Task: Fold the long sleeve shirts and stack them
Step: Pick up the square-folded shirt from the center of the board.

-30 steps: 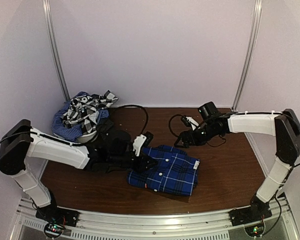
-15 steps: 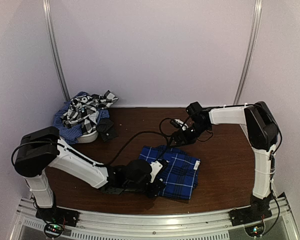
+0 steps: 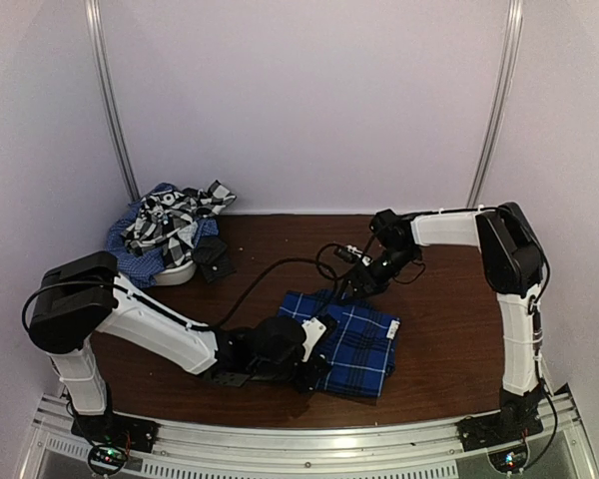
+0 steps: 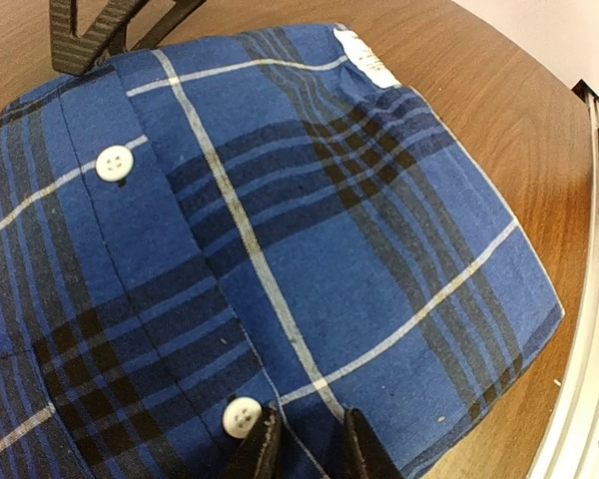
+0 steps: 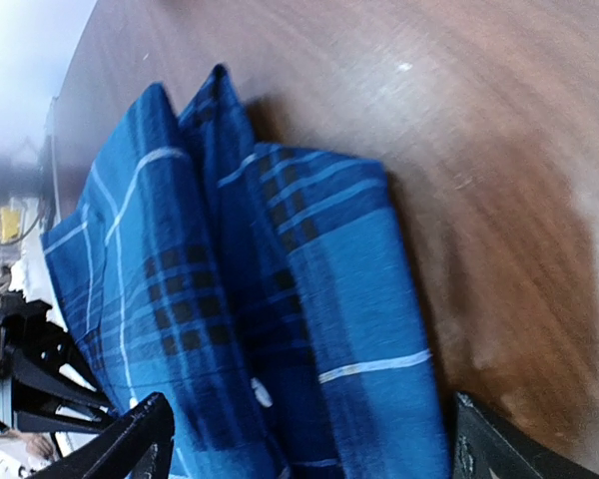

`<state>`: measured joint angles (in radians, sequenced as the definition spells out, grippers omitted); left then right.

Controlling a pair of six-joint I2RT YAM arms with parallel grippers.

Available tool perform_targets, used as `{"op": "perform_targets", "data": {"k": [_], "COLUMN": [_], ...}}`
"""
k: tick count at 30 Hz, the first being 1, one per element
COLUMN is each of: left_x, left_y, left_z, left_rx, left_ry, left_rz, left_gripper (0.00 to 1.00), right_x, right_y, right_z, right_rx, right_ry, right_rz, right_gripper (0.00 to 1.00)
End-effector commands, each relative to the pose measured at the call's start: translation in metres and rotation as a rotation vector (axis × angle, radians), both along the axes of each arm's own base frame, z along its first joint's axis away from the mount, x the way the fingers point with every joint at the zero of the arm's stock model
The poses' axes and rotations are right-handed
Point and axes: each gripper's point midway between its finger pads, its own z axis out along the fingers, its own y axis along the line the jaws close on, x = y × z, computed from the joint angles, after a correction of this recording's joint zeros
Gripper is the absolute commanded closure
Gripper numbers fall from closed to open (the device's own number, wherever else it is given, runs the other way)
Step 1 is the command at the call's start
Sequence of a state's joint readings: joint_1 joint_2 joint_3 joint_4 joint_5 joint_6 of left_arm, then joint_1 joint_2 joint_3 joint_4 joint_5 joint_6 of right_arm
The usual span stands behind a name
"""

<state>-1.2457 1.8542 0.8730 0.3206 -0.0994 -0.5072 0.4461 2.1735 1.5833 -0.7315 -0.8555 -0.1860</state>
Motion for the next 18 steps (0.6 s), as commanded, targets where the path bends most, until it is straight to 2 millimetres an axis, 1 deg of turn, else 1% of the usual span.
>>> {"op": "perform_targets", "data": {"k": [1, 3, 6, 8, 10, 12, 16, 18], "left_x": [0.008, 0.008, 0.008, 0.009, 0.009, 0.009, 0.01, 0.011], "left_y": [-0.001, 0.0, 0.002, 0.003, 0.003, 0.004, 0.006, 0.008], "left_z": [0.005, 0.004, 0.003, 0.002, 0.002, 0.002, 0.002, 0.003], "left_rx": [0.01, 0.014, 0.022, 0.026, 0.027, 0.029, 0.033, 0.038], "left_ry": [-0.037, -0.041, -0.046, -0.048, -0.05, -0.052, -0.056, -0.063], "left_rz": [0.025, 0.027, 0.027, 0.029, 0.032, 0.033, 0.036, 0.042], "left_gripper": [0.77, 0.77, 0.77, 0.77, 0.77, 0.77, 0.77, 0.77], "right_x": [-0.03, -0.036, -0.052, -0.064, -0.075, -0.089, -0.107, -0.111], "right_y": [-0.002, 0.001, 0.007, 0.012, 0.017, 0.026, 0.036, 0.038], "right_z": [-0.01, -0.01, -0.019, -0.027, -0.035, -0.038, -0.038, -0.035], "right_rx": [0.033, 0.037, 0.009, 0.002, 0.002, 0.035, 0.108, 0.148], "right_ry": [0.106, 0.115, 0.138, 0.168, 0.198, 0.228, 0.269, 0.287], "right_rz": [0.072, 0.087, 0.13, 0.157, 0.182, 0.211, 0.237, 0.242], "right_gripper": [0.05, 0.07, 0.09, 0.13, 0.2, 0.25, 0.36, 0.46]}}
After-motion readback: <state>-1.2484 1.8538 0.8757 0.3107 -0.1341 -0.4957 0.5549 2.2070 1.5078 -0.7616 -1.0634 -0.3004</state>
